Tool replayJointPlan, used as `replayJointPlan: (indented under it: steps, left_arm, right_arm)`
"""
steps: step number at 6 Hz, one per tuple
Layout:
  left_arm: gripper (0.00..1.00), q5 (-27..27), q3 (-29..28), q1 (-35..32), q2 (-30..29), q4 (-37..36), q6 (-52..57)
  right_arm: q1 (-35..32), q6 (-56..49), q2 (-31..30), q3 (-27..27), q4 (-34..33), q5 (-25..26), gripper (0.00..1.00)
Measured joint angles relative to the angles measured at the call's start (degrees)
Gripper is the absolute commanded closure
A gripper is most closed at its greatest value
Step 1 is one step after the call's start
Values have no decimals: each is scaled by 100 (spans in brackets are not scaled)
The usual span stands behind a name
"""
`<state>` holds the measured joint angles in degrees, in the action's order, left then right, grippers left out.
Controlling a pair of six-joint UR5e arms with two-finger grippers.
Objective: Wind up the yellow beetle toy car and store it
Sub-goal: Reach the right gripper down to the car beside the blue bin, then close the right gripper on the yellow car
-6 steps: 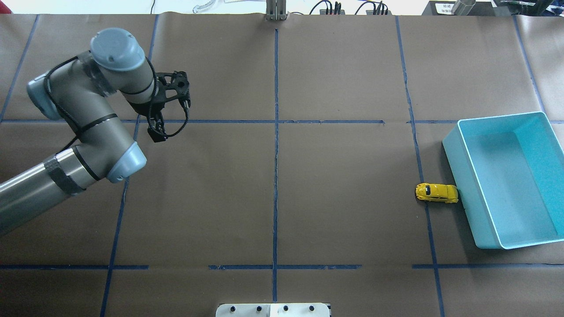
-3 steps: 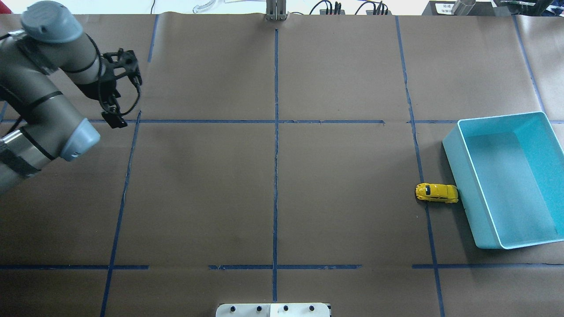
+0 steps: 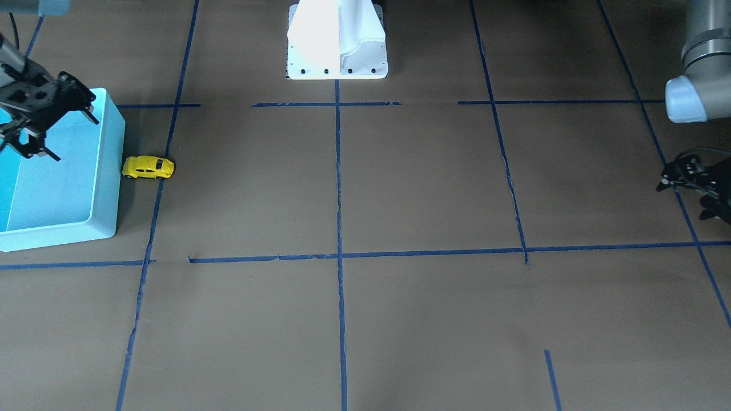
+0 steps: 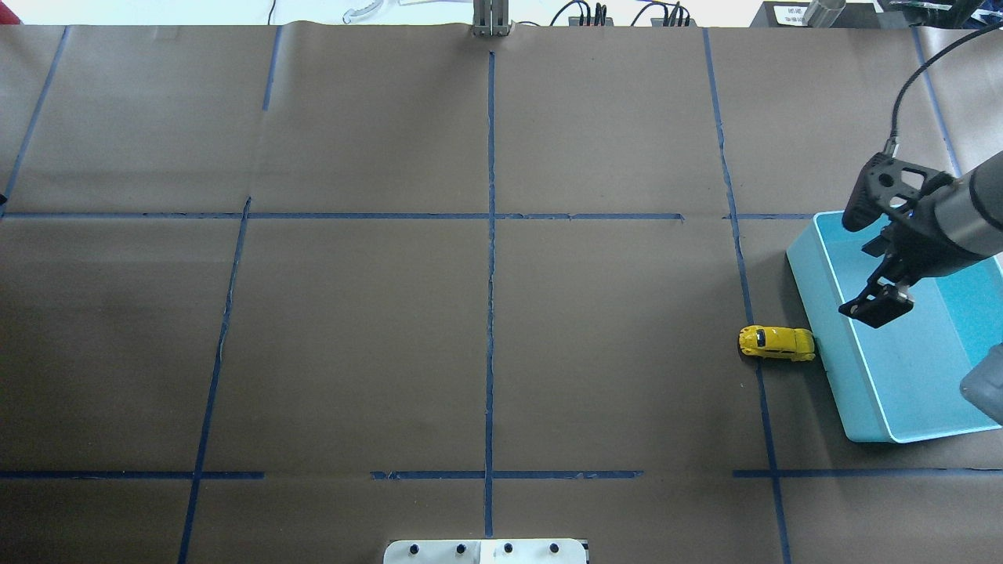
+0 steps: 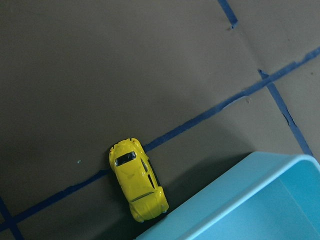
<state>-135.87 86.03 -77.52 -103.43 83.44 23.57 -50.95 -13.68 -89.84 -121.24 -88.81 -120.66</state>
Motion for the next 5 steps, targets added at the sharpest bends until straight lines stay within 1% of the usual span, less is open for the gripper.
replayJointPlan:
  steps: [1,2,4,5]
  left_arm:
    - [0,-27,-14,-437,230,-124,-126]
    - [0,-42,-2,-739,462,-136,-539]
    - [0,-38,9,-912,615,-121,-1547]
    - [0,-31,18,-922,626,-118,-1769]
  right_arm:
    - [438,-357,72,13,14,548,0]
    - [771,-671,65,80,28,818,0]
    - [1233,-997,44,276,39,959,0]
    - [1405,-1020,61,436,42,1017,0]
